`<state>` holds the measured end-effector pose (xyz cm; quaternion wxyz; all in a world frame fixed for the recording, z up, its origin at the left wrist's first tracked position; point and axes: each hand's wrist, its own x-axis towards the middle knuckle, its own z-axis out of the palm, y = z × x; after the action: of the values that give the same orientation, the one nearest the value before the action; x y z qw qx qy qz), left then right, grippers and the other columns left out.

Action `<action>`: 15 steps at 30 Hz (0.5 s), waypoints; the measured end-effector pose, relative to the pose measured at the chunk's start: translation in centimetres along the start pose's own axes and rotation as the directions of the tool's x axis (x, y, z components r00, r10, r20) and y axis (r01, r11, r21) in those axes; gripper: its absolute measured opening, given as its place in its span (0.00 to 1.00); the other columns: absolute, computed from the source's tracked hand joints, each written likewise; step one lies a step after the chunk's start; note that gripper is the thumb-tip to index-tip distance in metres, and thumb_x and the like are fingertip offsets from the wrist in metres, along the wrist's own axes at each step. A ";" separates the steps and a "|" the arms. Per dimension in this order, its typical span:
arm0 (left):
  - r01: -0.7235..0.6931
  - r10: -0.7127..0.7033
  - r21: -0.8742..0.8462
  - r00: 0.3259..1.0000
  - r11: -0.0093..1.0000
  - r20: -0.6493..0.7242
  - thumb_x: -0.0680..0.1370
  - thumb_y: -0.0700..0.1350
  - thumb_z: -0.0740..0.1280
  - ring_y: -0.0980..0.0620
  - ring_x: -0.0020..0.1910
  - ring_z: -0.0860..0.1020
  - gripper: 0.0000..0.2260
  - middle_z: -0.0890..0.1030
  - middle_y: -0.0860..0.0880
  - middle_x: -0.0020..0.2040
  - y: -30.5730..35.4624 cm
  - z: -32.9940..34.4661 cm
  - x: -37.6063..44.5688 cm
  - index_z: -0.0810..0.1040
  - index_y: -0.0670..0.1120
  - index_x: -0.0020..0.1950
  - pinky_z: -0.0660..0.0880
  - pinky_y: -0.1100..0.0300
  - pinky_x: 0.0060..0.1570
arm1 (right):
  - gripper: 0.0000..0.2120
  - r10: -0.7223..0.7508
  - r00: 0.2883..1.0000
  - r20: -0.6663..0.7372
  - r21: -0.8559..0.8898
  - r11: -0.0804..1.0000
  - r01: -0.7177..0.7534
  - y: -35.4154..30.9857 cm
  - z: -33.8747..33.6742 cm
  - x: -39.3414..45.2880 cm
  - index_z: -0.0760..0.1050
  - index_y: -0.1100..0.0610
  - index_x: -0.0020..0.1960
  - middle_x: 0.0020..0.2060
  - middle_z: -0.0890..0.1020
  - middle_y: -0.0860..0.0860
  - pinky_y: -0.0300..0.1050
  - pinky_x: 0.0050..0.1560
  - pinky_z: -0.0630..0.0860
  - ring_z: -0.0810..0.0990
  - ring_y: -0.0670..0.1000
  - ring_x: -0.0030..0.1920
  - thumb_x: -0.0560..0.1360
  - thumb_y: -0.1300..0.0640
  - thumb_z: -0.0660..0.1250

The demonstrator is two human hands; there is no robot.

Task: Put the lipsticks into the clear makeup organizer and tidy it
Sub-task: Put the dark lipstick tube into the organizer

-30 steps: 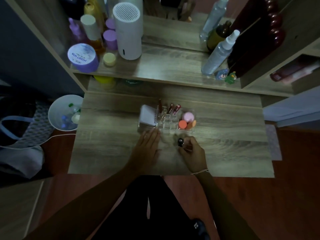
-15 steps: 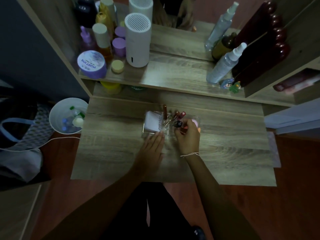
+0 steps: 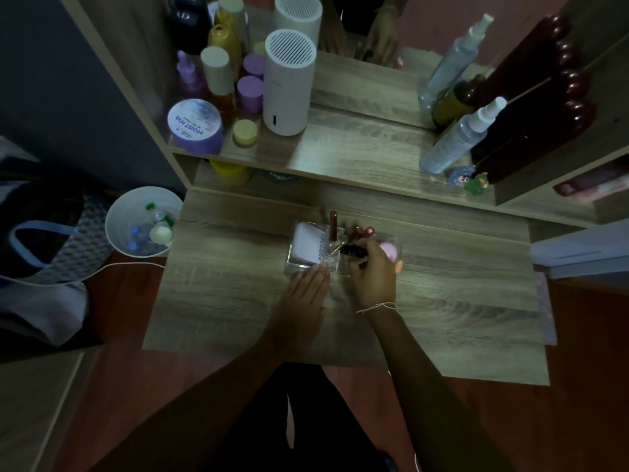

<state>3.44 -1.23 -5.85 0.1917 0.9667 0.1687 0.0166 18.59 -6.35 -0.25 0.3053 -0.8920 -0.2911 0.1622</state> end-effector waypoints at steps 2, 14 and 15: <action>-0.001 0.001 -0.010 1.000 1.000 -0.013 0.76 0.47 0.62 0.42 0.74 0.60 0.28 0.62 0.39 0.75 0.0 0.0 -0.1 0.61 0.37 0.74 0.60 0.44 0.72 | 0.14 0.004 1.000 0.011 -0.042 0.999 -0.003 0.0 0.0 0.2 0.75 0.59 0.55 0.49 0.83 0.58 0.59 0.48 0.80 0.81 0.58 0.48 0.71 0.66 0.66; 0.009 -0.010 -0.041 0.999 0.999 -0.037 0.75 0.44 0.67 0.41 0.73 0.63 0.28 0.66 0.38 0.73 0.6 -0.9 -0.1 0.64 0.36 0.72 0.65 0.42 0.68 | 0.15 0.045 0.999 -0.002 -0.071 0.997 -0.045 0.1 0.5 0.5 0.78 0.60 0.55 0.49 0.83 0.59 0.59 0.51 0.80 0.81 0.59 0.49 0.69 0.66 0.68; 0.010 -0.012 -0.046 0.999 0.999 -0.035 0.75 0.44 0.67 0.41 0.73 0.63 0.28 0.66 0.38 0.73 0.6 -0.9 -0.1 0.64 0.36 0.72 0.65 0.42 0.68 | 0.15 0.045 0.999 -0.005 -0.065 0.997 -0.045 0.1 0.6 0.5 0.78 0.60 0.55 0.49 0.83 0.58 0.59 0.52 0.79 0.81 0.58 0.50 0.69 0.66 0.68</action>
<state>3.44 -1.43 -4.81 0.2109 0.9607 0.1770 0.0366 18.75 -5.82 -0.76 0.2729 -0.9081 -0.2756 0.1577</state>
